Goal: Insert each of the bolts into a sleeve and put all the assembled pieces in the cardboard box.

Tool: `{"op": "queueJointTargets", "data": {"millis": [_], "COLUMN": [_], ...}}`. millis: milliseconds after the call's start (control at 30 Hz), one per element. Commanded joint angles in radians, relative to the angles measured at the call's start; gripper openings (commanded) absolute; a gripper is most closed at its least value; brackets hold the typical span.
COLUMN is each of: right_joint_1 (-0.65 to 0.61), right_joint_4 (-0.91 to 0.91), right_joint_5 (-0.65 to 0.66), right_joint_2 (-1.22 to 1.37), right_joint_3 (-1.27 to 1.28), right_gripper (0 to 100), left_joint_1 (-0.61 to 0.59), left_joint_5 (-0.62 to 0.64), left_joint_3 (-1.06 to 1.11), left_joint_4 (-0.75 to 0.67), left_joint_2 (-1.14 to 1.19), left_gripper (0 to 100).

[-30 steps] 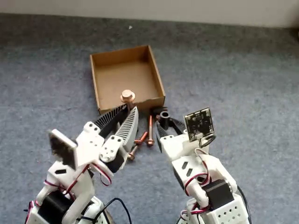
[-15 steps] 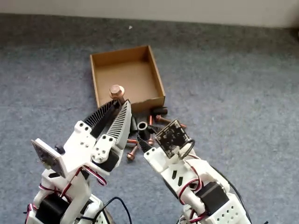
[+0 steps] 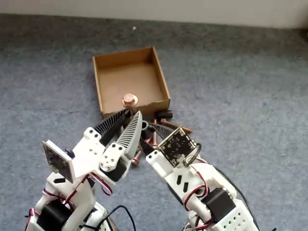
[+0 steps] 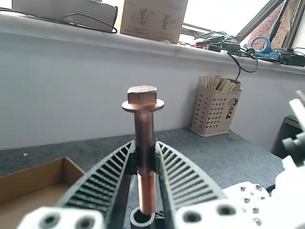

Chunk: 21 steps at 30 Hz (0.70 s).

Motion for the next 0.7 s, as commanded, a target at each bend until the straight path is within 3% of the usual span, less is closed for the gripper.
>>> {"op": "queueJointTargets", "data": {"millis": [0, 167, 667], "right_joint_1": [-0.015, -0.067, -0.064], "right_joint_4": [-0.027, -0.024, -0.025], "right_joint_5": [0.012, 0.012, 0.012], "right_joint_2": [-0.019, -0.021, -0.021], "right_joint_3": [-0.081, -0.082, -0.153], "right_gripper": [0.5, 0.5, 0.5], "left_joint_1": [0.015, 0.012, 0.012], "left_joint_5": [-0.006, -0.011, -0.011], "left_joint_3": [-0.019, -0.021, -0.015], "left_joint_4": [-0.008, -0.008, 0.000], "left_joint_2": [-0.013, -0.013, -0.013], "left_gripper": [1, 1, 1]}}
